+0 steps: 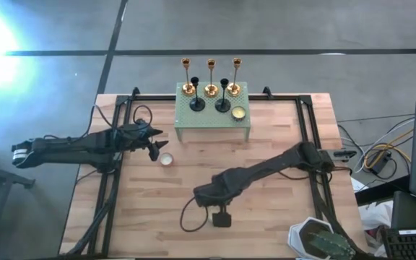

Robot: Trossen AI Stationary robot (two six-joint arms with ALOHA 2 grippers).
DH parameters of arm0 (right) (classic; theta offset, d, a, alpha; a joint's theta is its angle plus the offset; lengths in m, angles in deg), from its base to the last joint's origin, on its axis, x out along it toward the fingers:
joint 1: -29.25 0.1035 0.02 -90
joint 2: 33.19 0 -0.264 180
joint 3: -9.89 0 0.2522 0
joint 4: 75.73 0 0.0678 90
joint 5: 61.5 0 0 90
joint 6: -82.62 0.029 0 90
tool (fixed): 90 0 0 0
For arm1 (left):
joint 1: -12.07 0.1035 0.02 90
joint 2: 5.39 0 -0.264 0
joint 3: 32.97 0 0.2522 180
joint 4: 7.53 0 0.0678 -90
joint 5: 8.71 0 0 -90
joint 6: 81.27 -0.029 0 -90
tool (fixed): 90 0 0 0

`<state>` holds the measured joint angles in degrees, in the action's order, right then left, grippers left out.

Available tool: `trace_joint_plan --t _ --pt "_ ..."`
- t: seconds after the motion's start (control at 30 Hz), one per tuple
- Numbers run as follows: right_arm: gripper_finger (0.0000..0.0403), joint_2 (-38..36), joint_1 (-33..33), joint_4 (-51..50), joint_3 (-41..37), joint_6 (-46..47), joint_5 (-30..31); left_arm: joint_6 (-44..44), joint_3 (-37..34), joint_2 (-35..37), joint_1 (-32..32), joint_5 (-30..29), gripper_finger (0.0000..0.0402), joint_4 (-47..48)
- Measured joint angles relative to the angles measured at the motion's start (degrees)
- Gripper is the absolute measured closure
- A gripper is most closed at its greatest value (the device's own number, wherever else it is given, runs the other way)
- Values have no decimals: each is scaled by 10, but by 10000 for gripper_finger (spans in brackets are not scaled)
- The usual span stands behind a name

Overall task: Pick & Place candle stick holders
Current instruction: Put the white patterned scented candle on the shelf

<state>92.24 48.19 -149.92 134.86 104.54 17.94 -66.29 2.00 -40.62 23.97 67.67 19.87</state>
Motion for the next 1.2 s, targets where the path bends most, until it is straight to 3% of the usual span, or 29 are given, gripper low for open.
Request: trace_joint_plan --t 0.4,1.2 --pt "39 3 28 42 -2 -13 62 8 -4 0 0 3 133 1" --pt "39 3 37 116 -85 -10 77 12 -9 0 0 3 133 1"
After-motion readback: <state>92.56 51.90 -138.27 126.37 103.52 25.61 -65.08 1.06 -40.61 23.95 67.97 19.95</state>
